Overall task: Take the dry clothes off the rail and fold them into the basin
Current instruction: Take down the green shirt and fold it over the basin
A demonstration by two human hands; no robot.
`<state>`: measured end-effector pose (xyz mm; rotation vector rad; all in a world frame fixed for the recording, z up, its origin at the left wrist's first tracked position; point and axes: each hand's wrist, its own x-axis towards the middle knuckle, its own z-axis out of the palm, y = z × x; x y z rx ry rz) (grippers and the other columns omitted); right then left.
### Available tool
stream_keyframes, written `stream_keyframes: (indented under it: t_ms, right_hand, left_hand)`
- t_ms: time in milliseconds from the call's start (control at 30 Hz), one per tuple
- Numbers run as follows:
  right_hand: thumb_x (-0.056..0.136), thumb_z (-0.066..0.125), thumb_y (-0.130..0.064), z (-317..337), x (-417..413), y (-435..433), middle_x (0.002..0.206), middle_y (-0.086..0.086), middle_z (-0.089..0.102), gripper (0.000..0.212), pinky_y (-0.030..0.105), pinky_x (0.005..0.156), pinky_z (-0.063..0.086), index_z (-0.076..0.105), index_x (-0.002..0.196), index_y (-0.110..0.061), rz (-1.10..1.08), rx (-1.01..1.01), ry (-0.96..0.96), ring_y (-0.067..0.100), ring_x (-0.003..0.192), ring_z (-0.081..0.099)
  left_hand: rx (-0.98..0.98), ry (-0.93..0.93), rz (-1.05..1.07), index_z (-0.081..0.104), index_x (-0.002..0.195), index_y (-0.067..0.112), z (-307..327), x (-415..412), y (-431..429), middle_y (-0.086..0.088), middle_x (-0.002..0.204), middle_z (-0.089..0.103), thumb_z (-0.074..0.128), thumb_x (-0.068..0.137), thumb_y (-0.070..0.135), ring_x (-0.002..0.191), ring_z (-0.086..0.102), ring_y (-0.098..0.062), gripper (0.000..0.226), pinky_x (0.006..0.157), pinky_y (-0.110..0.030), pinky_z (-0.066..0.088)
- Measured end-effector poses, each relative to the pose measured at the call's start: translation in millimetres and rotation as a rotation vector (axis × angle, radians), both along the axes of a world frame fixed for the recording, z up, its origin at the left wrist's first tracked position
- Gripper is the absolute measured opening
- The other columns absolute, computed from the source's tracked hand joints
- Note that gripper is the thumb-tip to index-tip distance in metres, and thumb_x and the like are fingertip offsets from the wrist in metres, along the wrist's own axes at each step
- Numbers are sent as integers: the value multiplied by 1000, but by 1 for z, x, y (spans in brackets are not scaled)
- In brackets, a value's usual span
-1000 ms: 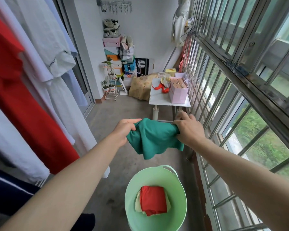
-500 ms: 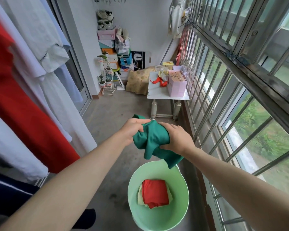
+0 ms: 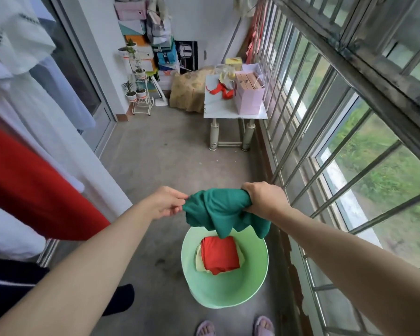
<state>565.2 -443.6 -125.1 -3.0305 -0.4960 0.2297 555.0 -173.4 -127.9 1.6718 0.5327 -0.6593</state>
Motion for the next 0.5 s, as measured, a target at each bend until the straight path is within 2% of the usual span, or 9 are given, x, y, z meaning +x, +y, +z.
stream_keyframes:
  t_ms: [100, 167, 200, 267, 333, 400, 433, 500]
  right_hand:
    - [72, 65, -42, -10, 7, -4, 93, -6, 66, 31, 33, 66, 51, 55, 98, -28, 1, -21, 25, 21, 93, 64]
    - [72, 65, -41, -17, 9, -5, 93, -5, 66, 31, 33, 65, 50, 56, 98, -28, 7, -27, 46, 22, 93, 64]
    - [72, 66, -42, -22, 11, -6, 94, -4, 66, 32, 33, 66, 50, 56, 99, -28, 5, -19, 71, 22, 93, 64]
    - [72, 68, -45, -31, 16, -8, 96, -1, 66, 37, 35, 69, 51, 57, 102, -26, -14, 19, 131, 25, 94, 64]
    - [71, 70, -47, -42, 19, -12, 97, 0, 67, 40, 36, 70, 53, 57, 101, -24, -22, 51, 174, 26, 93, 64]
    - [71, 70, -48, -50, 24, -18, 96, 0, 67, 40, 37, 70, 54, 57, 100, -24, -16, 50, 189, 26, 92, 64]
    - [71, 70, -48, -55, 28, -23, 95, 0, 67, 40, 37, 70, 54, 57, 100, -25, -9, 42, 193, 26, 91, 64]
    - [72, 70, -47, -66, 35, -32, 93, -1, 67, 39, 37, 68, 54, 55, 101, -25, 20, 3, 186, 25, 89, 64]
  left_hand:
    - [69, -19, 57, 61, 94, 1, -16, -4, 0, -11, 64, 56, 47, 90, -12, 36, 51, -3, 20, 43, -12, 44]
    - [114, -47, 118, 60, 95, 1, -25, -4, -10, -11, 61, 56, 47, 90, -9, 35, 51, -5, 17, 43, -14, 45]
    - [113, -47, 140, 59, 98, 3, -28, -3, -17, -11, 66, 57, 49, 92, -5, 39, 54, -6, 15, 46, -17, 48]
    - [58, -10, 129, 56, 105, 14, -35, -5, -38, -6, 87, 60, 56, 93, 12, 65, 63, -12, 12, 60, -25, 54]
    - [59, 7, 58, 52, 111, 26, -48, -7, -56, 5, 103, 59, 67, 87, 20, 94, 62, -18, 29, 74, -34, 54]
    - [88, -22, 43, 51, 121, 22, -60, -8, -62, 0, 119, 59, 71, 80, 5, 106, 61, -22, 49, 83, -40, 55]
    - [99, -29, 57, 49, 126, 16, -66, -8, -64, -8, 123, 59, 69, 78, -5, 104, 62, -25, 57, 83, -40, 56]
    - [135, -30, 78, 46, 133, 8, -74, -10, -61, -20, 116, 60, 63, 75, -16, 87, 63, -26, 65, 69, -28, 59]
